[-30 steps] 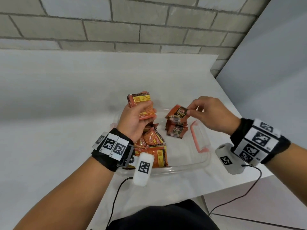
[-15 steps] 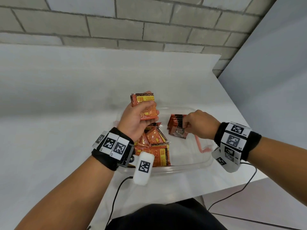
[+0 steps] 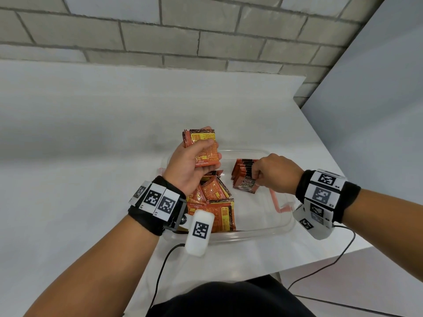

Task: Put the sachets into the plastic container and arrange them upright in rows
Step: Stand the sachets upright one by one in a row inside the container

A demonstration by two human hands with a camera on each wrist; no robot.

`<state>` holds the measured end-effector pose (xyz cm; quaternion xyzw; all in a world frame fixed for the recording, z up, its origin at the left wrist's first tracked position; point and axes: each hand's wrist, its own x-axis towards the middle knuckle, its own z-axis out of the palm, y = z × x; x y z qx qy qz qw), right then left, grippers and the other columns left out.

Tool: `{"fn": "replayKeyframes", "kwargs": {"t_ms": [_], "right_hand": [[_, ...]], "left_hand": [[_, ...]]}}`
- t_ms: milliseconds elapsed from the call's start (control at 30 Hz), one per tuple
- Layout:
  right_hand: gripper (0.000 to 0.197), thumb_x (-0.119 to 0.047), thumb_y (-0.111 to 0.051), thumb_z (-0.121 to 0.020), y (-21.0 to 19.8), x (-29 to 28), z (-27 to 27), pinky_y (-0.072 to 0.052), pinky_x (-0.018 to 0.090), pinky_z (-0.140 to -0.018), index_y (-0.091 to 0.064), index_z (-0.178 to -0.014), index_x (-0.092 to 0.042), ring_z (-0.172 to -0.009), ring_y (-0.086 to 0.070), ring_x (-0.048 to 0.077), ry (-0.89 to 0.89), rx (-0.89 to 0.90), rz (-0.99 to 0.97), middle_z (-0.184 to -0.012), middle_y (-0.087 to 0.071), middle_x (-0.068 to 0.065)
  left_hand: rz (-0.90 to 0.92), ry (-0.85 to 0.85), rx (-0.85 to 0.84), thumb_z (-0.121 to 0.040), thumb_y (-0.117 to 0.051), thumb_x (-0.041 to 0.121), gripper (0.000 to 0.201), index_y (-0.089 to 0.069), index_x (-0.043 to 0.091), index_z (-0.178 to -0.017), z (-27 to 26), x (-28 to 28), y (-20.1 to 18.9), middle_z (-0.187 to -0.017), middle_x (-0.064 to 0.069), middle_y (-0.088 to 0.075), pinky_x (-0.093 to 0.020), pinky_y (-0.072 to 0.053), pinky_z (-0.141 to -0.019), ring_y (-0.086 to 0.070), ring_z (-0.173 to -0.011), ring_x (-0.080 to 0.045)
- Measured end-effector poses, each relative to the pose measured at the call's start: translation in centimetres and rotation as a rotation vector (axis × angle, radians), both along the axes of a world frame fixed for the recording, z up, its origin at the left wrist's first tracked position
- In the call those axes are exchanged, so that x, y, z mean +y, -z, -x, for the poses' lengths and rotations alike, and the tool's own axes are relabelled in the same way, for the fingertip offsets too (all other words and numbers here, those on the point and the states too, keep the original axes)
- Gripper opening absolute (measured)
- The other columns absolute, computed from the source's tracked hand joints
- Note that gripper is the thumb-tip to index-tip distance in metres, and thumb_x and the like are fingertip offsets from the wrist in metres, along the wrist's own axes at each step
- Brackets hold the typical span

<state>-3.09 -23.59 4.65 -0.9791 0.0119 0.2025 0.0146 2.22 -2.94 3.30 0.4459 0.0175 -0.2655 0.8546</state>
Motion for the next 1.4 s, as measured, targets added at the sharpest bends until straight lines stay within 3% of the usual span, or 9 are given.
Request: {"fn": "replayKeyframes", "kwargs": {"t_ms": [700, 867, 967, 1033, 1100, 1167, 1267, 1333, 1400], "right_hand": [[0.015, -0.023, -0.066, -0.083, -0.1, -0.3, 0.2, -0.045, 0.03, -0.062, -0.058, -0.096, -0.021, -0.078, -0.057, 0.02, 0.023, -0.05, -0.043, -0.093, -0.063, 0.001], [0.034, -0.043, -0.057, -0.09, -3.1, 0.6, -0.1, -0.041, 0.016, -0.061, -0.053, -0.118, -0.024, -0.068, -0.055, 0.007, 0.14, -0.398, -0.485, -0.097, -0.058, -0.009], [0.04, -0.037, -0.059, -0.09, -4.1, 2.0, 0.0, -0.042, 0.011, -0.063, -0.049, -0.128, -0.029, -0.075, -0.057, 0.011, 0.165, -0.399, -0.632, -0.101, -0.056, -0.011], [0.031, -0.03, -0.062, -0.09, -4.0, 2.4, 0.2, -0.044, 0.012, -0.062, -0.056, -0.12, -0.03, -0.075, -0.058, 0.011, 0.142, -0.352, -0.663, -0.097, -0.059, -0.011], [0.015, -0.024, -0.067, -0.087, -3.9, 2.3, 0.2, -0.045, 0.017, -0.063, -0.062, -0.099, -0.032, -0.07, -0.058, 0.008, 0.149, -0.37, -0.723, -0.089, -0.064, -0.008], [0.014, -0.021, -0.071, -0.084, -3.9, 1.9, 0.1, -0.045, 0.018, -0.063, -0.061, -0.083, -0.031, -0.066, -0.056, 0.007, 0.18, -0.453, -0.759, -0.084, -0.066, -0.005], [0.015, -0.017, -0.072, -0.083, -4.0, 1.6, 0.3, -0.042, 0.015, -0.061, -0.059, -0.078, -0.023, -0.064, -0.053, 0.004, 0.217, -0.681, -0.824, -0.079, -0.061, -0.012], [0.014, -0.015, -0.074, -0.081, -3.7, 1.9, 0.9, -0.039, 0.011, -0.062, -0.061, -0.078, -0.019, -0.066, -0.051, 0.004, 0.12, -0.762, -0.745, -0.08, -0.054, -0.015], [0.012, -0.016, -0.077, -0.077, -2.7, 2.3, 1.5, -0.038, 0.011, -0.065, -0.066, -0.081, -0.017, -0.071, -0.05, 0.001, -0.016, -0.709, -0.654, -0.083, -0.05, -0.014]], "left_hand": [[0.026, 0.089, 0.087, -0.093, -0.046, 0.007, 0.018, -0.052, 0.003, -0.11, 0.0, -0.7, 0.2, -0.089, -0.014, -0.063, -0.034, -0.057, -0.065, -0.069, -0.068, -0.023], [-0.009, 0.234, -0.018, -0.09, -0.052, -0.001, 0.024, -0.059, 0.012, -0.11, 0.4, -0.7, -0.1, -0.097, -0.012, -0.07, -0.041, -0.058, -0.077, -0.069, -0.087, -0.028], [-0.042, 0.327, -0.093, -0.087, -0.056, -0.001, 0.031, -0.061, 0.015, -0.113, 0.8, -0.9, -0.2, -0.103, -0.01, -0.07, -0.041, -0.057, -0.08, -0.068, -0.093, -0.025], [-0.043, 0.337, -0.107, -0.085, -0.058, 0.0, 0.034, -0.061, 0.017, -0.114, 0.8, -1.0, -0.2, -0.1, -0.008, -0.071, -0.041, -0.057, -0.079, -0.068, -0.092, -0.023], [-0.058, 0.33, -0.103, -0.079, -0.062, 0.01, 0.032, -0.061, 0.017, -0.11, 0.8, -1.0, -0.2, -0.095, -0.007, -0.072, -0.042, -0.056, -0.079, -0.069, -0.087, -0.022], [-0.09, 0.306, -0.101, -0.076, -0.061, 0.029, 0.034, -0.062, 0.013, -0.105, 0.7, -1.0, -0.4, -0.089, -0.007, -0.071, -0.038, -0.057, -0.077, -0.069, -0.079, -0.021], [-0.103, 0.175, -0.006, -0.07, -0.058, 0.05, 0.051, -0.059, 0.012, -0.104, 0.3, -1.0, -0.4, -0.085, -0.008, -0.065, -0.038, -0.056, -0.08, -0.065, -0.073, -0.019], [-0.062, 0.141, 0.041, -0.071, -0.06, 0.047, 0.049, -0.058, 0.011, -0.104, 0.2, -1.0, -0.3, -0.086, -0.009, -0.064, -0.039, -0.056, -0.08, -0.065, -0.075, -0.021], [-0.011, 0.162, 0.041, -0.079, -0.062, 0.03, 0.033, -0.059, 0.008, -0.104, 0.4, -1.1, -0.5, -0.095, -0.013, -0.066, -0.038, -0.057, -0.077, -0.067, -0.081, -0.024]]}}
